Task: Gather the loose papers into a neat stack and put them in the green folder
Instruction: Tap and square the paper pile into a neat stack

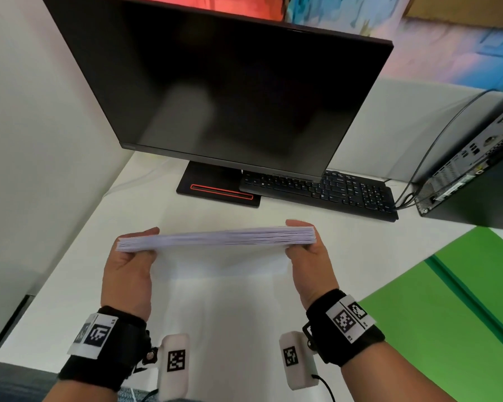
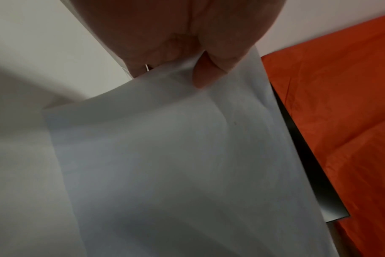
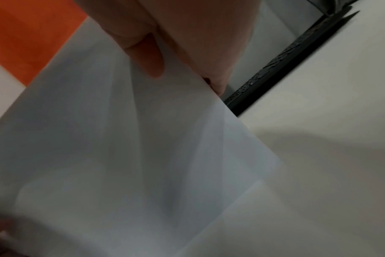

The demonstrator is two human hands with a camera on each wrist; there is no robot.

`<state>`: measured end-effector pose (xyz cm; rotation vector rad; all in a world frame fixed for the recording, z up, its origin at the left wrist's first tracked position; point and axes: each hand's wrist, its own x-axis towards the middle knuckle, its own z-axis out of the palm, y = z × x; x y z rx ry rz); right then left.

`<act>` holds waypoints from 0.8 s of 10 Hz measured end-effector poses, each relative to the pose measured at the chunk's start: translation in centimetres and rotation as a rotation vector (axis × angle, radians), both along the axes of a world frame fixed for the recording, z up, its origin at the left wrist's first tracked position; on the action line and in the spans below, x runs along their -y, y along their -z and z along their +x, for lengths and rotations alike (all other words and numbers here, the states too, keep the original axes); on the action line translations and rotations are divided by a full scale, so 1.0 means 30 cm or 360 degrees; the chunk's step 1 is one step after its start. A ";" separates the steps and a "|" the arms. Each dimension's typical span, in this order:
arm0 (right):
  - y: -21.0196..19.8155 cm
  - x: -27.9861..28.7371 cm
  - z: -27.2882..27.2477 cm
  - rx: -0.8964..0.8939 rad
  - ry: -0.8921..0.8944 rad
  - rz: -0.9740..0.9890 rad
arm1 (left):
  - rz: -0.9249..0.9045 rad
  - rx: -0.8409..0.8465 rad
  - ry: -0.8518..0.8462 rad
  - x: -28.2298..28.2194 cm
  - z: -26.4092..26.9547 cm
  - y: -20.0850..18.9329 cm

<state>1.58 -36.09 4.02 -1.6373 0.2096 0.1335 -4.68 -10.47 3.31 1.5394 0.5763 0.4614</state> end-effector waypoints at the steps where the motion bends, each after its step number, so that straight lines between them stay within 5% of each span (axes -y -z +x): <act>1: -0.016 -0.009 -0.005 0.0070 -0.0026 0.0096 | 0.0029 0.0022 -0.0003 0.008 0.001 -0.023; 3: 0.005 -0.007 0.022 -0.0037 0.0053 0.0336 | -0.0070 0.0027 -0.0033 0.004 0.015 -0.010; 8: 0.007 -0.004 0.040 -0.0096 0.0044 0.0317 | -0.0199 -0.0106 -0.0144 0.002 0.038 -0.004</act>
